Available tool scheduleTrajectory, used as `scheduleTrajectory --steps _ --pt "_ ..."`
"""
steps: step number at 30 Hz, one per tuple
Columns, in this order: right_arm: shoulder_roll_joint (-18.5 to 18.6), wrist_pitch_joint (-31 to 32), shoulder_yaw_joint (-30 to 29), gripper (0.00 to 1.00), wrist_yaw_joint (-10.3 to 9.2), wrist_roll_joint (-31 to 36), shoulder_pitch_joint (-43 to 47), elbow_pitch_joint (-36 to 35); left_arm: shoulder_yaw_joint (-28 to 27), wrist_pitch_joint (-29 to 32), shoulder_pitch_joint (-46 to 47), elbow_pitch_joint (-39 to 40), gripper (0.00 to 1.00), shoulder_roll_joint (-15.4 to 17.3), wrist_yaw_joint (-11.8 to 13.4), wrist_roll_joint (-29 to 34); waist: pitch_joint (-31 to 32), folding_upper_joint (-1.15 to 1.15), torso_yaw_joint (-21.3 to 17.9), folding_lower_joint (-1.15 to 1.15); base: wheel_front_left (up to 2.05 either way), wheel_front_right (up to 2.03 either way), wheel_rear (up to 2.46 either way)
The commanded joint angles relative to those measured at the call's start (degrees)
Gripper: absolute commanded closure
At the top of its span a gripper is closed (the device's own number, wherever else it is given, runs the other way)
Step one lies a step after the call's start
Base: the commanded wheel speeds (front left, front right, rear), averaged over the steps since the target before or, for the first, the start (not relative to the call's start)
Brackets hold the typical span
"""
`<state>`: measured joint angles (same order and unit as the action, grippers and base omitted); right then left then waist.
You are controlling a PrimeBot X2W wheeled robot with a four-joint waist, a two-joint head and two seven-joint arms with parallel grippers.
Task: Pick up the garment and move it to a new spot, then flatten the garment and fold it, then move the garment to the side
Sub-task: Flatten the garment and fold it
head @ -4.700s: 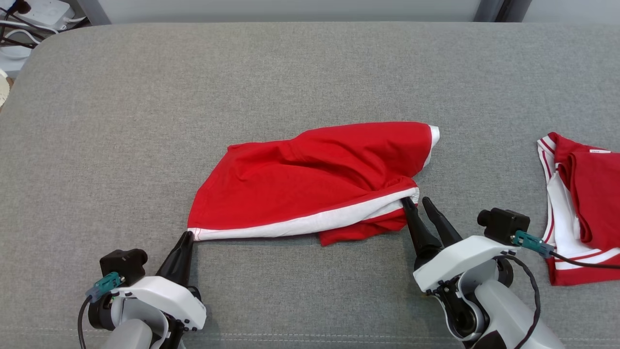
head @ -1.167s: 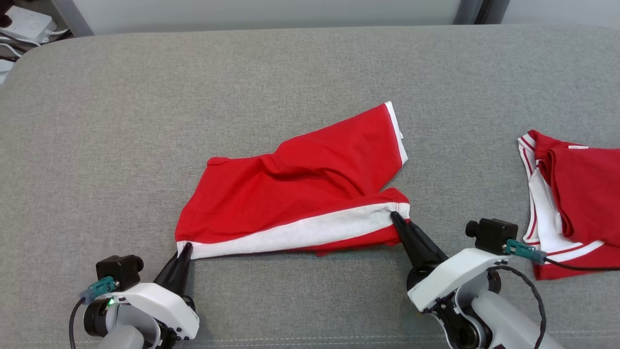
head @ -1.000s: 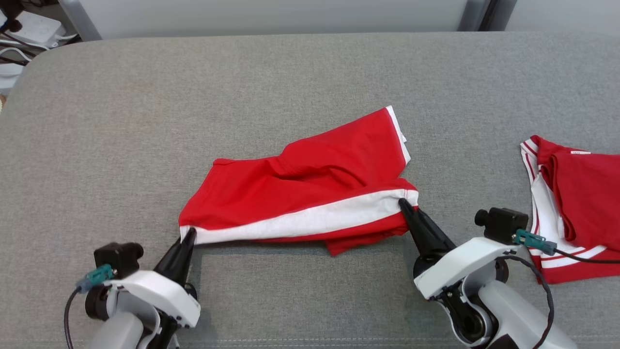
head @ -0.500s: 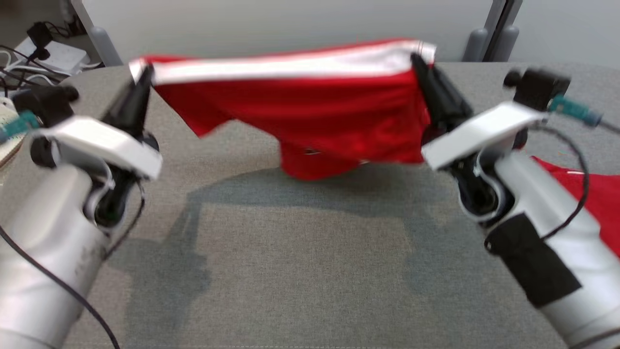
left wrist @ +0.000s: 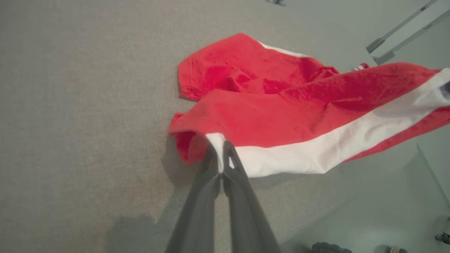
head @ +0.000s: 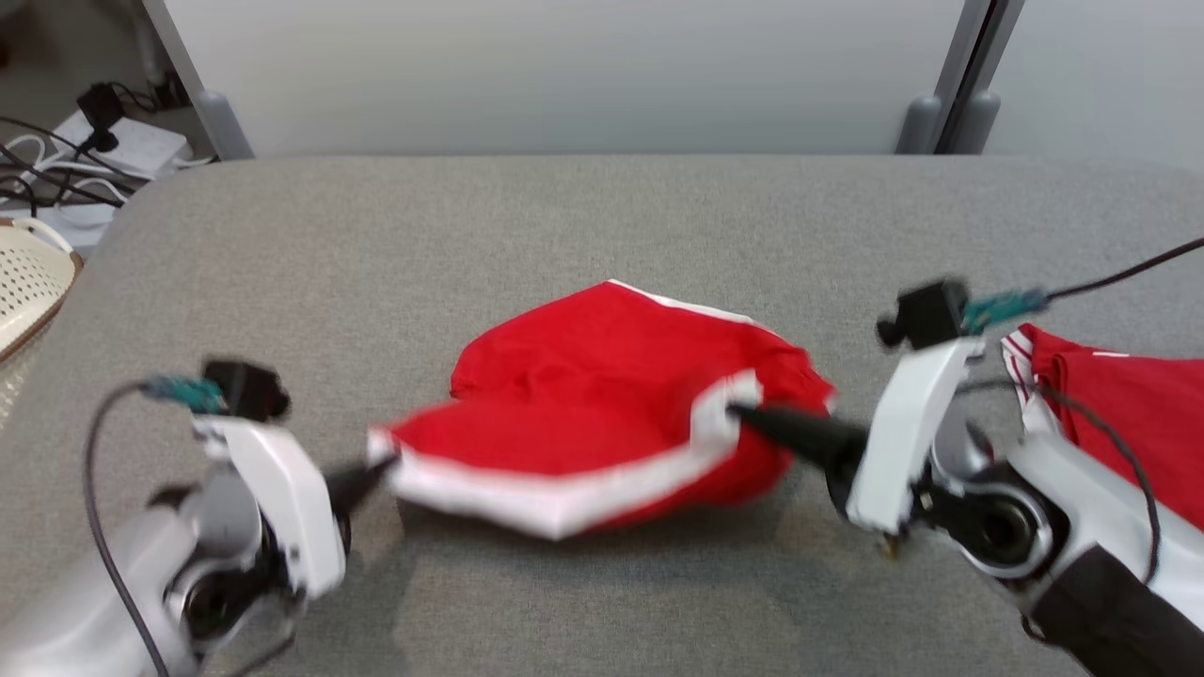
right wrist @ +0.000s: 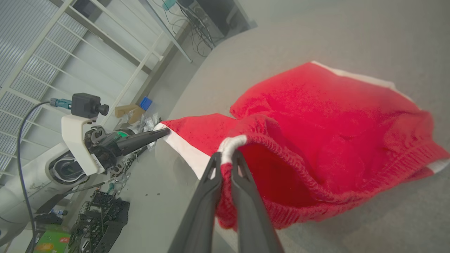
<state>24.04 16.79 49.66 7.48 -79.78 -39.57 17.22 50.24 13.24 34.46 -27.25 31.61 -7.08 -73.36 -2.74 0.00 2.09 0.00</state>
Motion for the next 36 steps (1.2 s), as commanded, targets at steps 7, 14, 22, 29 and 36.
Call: scheduleTrajectory --steps 7,14,22,29,36 --pt "7.4 16.8 1.9 1.0 0.01 -5.5 2.0 -7.5 2.5 23.6 -1.7 18.2 1.0 16.8 -0.4 -13.9 -10.7 0.0 -1.5 0.0 0.0 0.0 0.0" --pt "-9.2 2.0 -11.6 1.0 0.01 9.2 -26.4 18.5 -13.0 6.5 22.3 10.2 1.0 14.3 -0.4 -8.0 -26.6 0.0 -3.7 0.0 0.0 0.0 0.0" --pt "-19.1 -8.1 -20.9 1.0 0.01 18.6 -50.1 30.8 -15.9 -13.4 41.0 8.8 1.0 12.7 -0.4 -0.1 -31.5 0.0 -4.9 0.0 0.0 0.0 0.0" --pt "-20.2 -6.9 -21.7 1.0 0.01 18.4 -45.1 32.6 -10.6 -17.3 35.8 8.5 1.0 13.9 -0.4 -3.8 -35.3 0.0 -5.1 0.0 0.0 0.0 0.0" --pt "-18.4 -9.3 -20.9 1.0 0.01 15.5 -27.8 25.7 -4.7 -26.8 22.8 9.6 1.0 11.6 -0.4 -9.1 -34.1 0.0 -4.2 0.0 0.0 0.0 0.0"
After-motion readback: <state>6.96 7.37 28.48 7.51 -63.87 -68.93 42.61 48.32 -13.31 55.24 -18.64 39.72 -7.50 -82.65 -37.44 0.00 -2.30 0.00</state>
